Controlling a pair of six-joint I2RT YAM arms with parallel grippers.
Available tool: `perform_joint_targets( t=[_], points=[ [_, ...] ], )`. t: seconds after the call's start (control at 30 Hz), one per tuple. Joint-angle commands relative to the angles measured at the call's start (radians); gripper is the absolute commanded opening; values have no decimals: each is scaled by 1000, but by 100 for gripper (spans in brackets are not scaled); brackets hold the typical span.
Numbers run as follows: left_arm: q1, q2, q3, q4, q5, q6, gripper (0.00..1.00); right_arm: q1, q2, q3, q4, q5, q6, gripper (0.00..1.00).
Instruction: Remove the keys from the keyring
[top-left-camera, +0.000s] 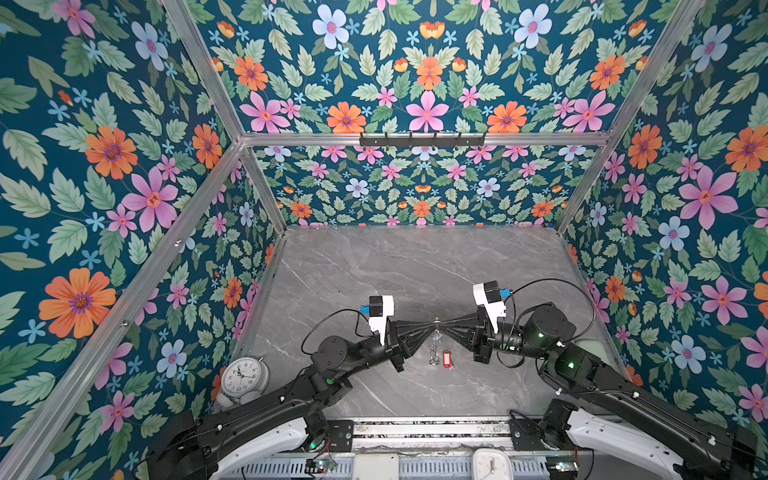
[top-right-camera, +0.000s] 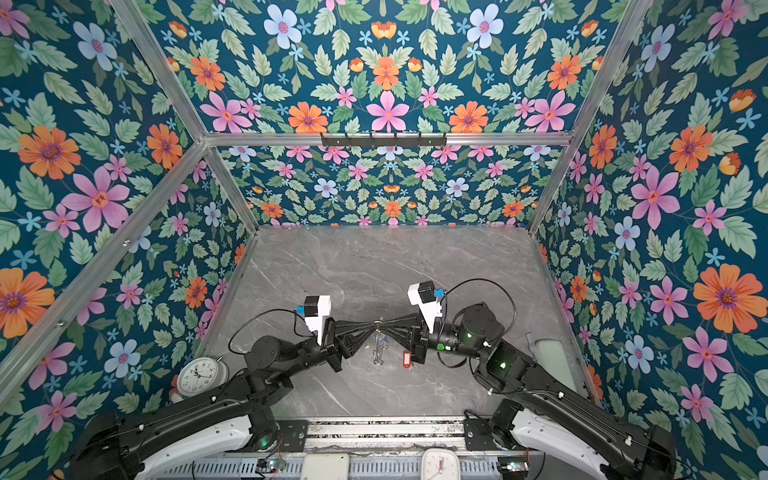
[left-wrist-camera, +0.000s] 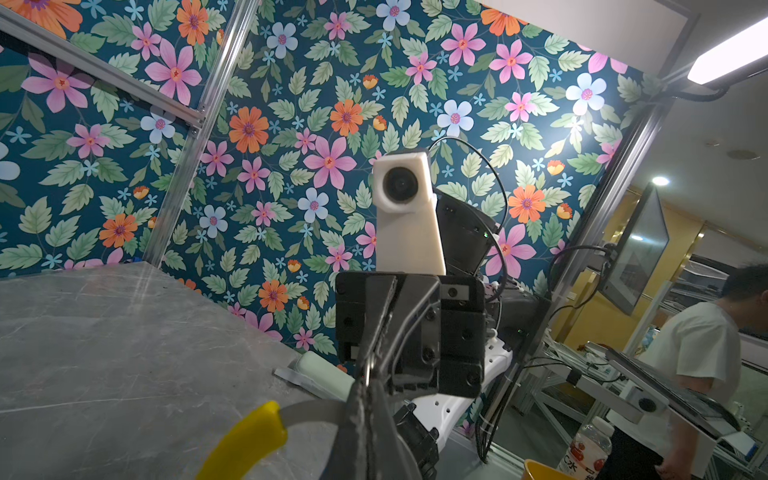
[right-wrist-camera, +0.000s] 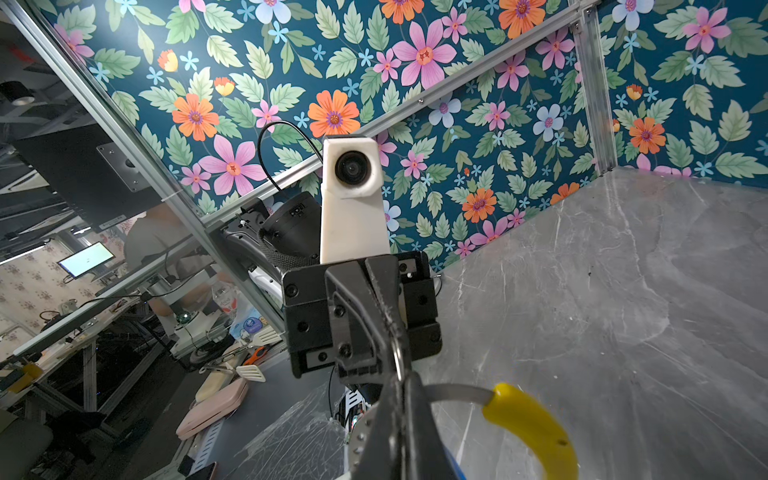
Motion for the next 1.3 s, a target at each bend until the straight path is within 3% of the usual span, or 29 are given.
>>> perform_joint_targets(
  t=[0.0,0.07,0.3,0.43,0.87,1.27],
  points=[
    [2,5,2,39,2,-3,0,3,-2,3,29,-14,-6,0],
    [0,6,2,36,2,-6,0,3,-4,4,20,-14,-9,0],
    [1,-4,3,6,6,-9,24,3,-8,21,-43,-17,-32,0],
    [2,-32,7,-53,8,-5,31,2,-11,54,-149,-11,-78,0],
    [1,-110,139,-469,70,112,32,3,-1,197,-508,-47,-233,0],
    [1,-54,313,-806,179,226,29,3,91,357,-750,-94,-340,0]
  ],
)
